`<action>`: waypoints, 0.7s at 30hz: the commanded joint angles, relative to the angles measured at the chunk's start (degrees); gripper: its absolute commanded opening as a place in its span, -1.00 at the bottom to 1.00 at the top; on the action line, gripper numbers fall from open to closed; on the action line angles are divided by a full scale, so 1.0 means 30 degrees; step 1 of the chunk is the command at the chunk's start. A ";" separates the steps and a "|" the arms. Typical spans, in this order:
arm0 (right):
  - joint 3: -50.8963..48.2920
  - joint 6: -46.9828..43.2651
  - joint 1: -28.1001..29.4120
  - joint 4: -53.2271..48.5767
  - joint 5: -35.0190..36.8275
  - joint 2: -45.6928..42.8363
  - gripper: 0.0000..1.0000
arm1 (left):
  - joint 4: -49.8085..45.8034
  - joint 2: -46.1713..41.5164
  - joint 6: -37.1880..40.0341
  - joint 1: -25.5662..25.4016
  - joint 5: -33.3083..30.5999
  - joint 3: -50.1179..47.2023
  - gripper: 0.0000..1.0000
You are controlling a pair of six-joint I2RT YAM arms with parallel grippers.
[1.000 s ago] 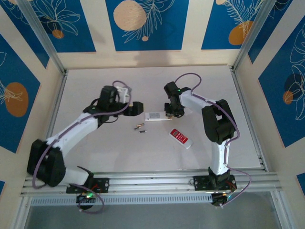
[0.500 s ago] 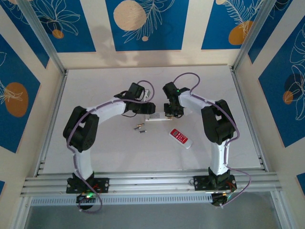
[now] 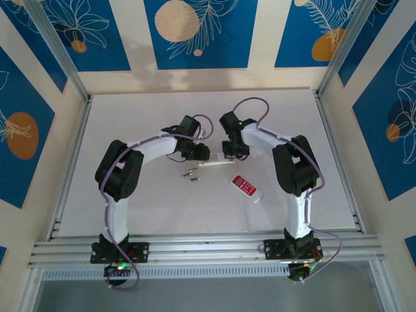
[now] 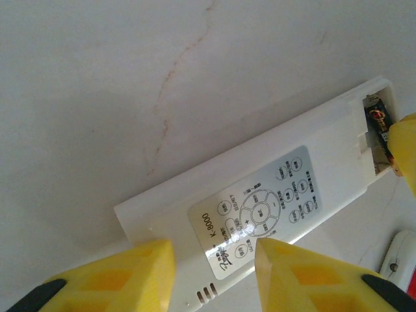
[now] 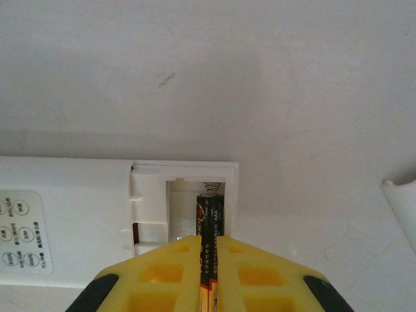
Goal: Load the batteries into the remote control
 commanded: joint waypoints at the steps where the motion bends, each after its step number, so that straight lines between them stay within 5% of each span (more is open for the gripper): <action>1: 0.0872 -0.0559 -0.0107 0.0632 0.0367 0.0476 -0.70 | -0.0762 0.0690 0.0330 -0.0186 -0.0460 0.0028 -0.22; 11: -0.0301 -0.0189 -0.0021 -0.0001 -0.0266 -0.2321 -0.48 | -0.0236 -0.0536 -0.0212 -0.0186 -0.0691 -0.0365 -0.14; 21: -0.2111 0.0112 0.0215 0.0146 -0.1773 -0.2953 -0.46 | 0.0119 -0.2932 -0.0969 0.0171 -0.1874 -0.1767 0.22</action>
